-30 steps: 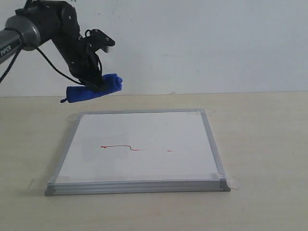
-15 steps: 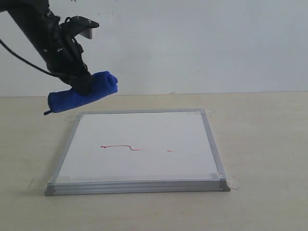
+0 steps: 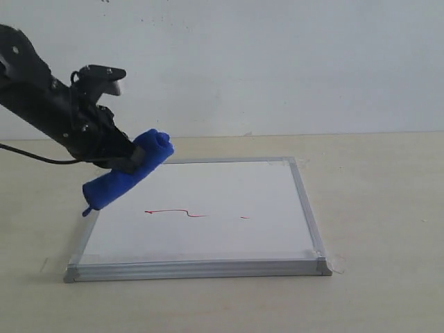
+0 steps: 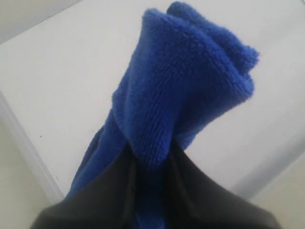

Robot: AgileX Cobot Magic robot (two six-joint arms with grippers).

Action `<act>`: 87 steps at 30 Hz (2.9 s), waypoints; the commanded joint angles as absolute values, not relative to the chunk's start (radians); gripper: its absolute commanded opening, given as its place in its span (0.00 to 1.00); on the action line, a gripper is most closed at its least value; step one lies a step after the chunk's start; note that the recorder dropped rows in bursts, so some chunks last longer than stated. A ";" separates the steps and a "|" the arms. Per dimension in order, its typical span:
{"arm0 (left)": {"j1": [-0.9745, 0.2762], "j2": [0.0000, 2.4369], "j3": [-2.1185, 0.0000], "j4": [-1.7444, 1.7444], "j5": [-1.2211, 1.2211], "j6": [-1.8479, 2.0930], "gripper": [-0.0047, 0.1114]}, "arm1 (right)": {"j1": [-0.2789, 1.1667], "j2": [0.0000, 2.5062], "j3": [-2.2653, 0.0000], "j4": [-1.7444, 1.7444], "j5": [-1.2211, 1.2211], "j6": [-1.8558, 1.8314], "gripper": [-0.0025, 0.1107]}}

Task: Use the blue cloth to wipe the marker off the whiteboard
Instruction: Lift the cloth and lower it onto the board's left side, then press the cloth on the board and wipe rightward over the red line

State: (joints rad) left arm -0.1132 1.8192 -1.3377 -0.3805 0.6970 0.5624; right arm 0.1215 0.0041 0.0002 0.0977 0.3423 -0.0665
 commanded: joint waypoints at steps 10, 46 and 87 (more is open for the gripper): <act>-0.141 2.093 -1.438 -0.325 0.531 0.479 0.07 | 0.120 0.000 0.000 0.098 0.334 -0.067 0.02; -0.140 2.084 -1.607 -0.089 0.765 0.564 0.57 | 0.120 0.000 0.000 0.098 0.334 -0.067 0.02; -0.168 2.208 -1.624 -0.139 0.789 0.793 0.50 | 0.120 0.000 0.000 0.098 0.334 -0.067 0.02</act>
